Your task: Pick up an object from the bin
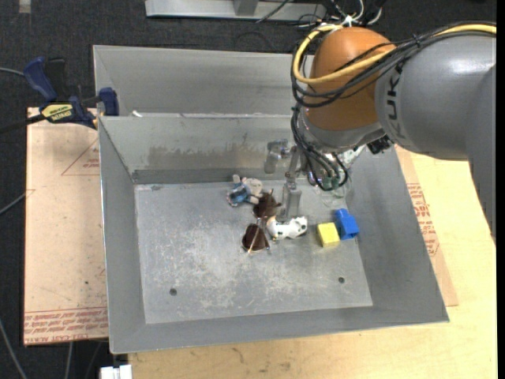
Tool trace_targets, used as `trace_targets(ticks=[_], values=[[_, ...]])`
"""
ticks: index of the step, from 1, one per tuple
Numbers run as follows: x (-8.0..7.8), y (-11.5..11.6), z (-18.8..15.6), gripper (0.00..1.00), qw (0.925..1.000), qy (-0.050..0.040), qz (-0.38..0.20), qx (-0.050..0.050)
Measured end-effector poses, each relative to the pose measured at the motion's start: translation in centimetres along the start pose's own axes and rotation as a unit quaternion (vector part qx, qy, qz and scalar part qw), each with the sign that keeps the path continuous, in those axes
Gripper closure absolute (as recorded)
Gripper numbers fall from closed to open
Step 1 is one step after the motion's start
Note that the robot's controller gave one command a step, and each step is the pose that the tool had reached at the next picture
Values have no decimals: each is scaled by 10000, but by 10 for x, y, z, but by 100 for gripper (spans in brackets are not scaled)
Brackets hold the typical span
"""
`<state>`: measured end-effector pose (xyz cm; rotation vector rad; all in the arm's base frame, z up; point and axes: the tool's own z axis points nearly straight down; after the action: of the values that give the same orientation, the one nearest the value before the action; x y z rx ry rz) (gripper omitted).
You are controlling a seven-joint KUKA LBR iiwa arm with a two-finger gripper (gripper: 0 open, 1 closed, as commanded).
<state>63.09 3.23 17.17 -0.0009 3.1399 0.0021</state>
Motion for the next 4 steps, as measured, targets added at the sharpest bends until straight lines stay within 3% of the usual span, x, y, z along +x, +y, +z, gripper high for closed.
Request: trace_targets(ticks=[1, 2, 3, 4], values=[[1, -1, 29, 0, 9991, -32, -424, 3], [-17, -10, 96, 100, 9836, -4, -1803, -2], [-17, -10, 96, 100, 9836, -3, -1802, -3], [-13, -14, 44, 100, 9852, 29, -1712, -9]])
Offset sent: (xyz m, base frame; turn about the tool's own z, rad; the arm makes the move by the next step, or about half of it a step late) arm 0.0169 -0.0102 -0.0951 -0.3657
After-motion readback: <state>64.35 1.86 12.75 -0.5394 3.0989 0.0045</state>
